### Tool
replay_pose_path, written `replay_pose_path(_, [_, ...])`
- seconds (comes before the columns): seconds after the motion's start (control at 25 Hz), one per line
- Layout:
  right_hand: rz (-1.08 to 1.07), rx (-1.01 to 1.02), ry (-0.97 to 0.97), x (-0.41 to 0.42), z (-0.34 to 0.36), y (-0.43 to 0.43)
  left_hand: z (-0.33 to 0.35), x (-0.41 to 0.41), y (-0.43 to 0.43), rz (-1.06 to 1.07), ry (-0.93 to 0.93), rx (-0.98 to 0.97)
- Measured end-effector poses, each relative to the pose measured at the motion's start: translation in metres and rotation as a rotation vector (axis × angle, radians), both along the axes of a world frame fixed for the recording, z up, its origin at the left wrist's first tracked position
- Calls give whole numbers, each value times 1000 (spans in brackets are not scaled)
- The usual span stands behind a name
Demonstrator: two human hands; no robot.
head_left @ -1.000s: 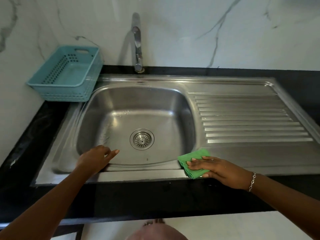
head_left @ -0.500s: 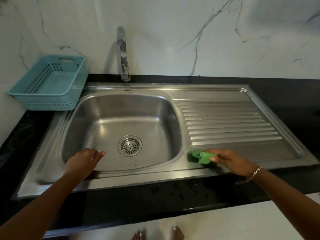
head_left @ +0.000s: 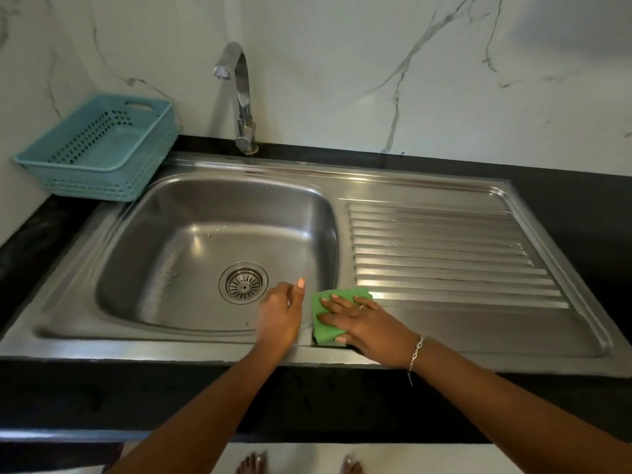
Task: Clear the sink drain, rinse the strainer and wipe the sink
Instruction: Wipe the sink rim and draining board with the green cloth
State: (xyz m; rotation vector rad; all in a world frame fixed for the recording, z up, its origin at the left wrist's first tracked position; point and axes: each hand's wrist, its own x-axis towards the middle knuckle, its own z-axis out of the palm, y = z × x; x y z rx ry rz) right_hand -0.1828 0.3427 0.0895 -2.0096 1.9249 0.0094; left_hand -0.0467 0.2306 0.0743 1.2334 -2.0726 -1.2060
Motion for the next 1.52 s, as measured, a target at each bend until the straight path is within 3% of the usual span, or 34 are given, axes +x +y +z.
replay_pose_path(0.12, [93,15,-49,-11,-10,4,-12,-3,6,-9,-103,-41])
replay_pose_path(0.28, [268,22,-70,-32,-12,13,-12,-15,12,-110,-488,-127])
replay_pose_path(0.36, [298,23,-86,-43,-14,21,-5,-33,21,-186,-575,-203])
replay_pose_path(0.48, [289,37,-120,-61,-15,38,-2,-57,39,-230,-524,-220])
replay_pose_path(0.64, [232,42,-144,-97,-13,76,-7,-73,60,-127,-401,-205])
replay_pose_path(1.08, [-92,-12,-281,-180,-5,185,-8,-78,73,-79,-372,-284])
replay_pose_path(1.52, [-322,56,-157,-258,8,276,-3,-78,74,-99,-406,-292])
